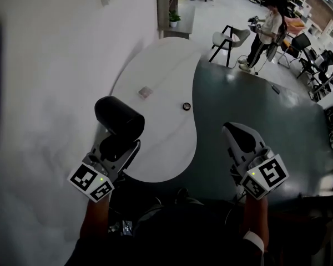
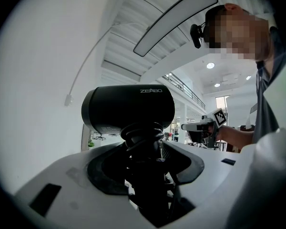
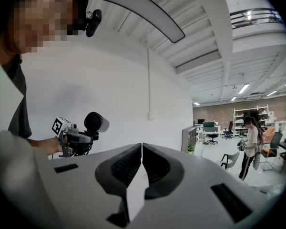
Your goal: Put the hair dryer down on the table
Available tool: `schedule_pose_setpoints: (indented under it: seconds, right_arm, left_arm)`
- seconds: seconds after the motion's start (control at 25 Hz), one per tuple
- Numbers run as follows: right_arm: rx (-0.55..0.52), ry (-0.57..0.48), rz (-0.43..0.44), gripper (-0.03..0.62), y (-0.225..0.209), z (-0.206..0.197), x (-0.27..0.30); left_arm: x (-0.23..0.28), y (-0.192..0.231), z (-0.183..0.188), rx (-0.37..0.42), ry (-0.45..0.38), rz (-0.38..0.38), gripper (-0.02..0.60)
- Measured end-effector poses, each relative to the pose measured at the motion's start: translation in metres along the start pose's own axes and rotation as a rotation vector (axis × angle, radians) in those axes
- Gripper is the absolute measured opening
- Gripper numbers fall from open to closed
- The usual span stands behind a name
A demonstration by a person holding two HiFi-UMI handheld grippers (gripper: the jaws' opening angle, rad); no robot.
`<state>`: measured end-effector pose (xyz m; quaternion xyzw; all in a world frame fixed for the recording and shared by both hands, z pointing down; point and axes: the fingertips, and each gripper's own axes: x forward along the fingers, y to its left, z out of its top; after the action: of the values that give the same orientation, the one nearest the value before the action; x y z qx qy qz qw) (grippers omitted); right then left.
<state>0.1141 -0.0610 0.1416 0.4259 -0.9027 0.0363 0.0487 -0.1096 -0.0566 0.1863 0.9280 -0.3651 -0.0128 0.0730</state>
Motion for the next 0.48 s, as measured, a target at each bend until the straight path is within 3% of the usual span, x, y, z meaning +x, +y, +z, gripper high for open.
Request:
schedule_pose_setpoints:
  seconds: [0.48]
  right_arm:
    - [0.008,0.033,0.060,0.009,-0.061,-0.017,0.006]
  left_arm:
    - [0.066,-0.015,-0.009,0.009,-0.017,0.039,0.213]
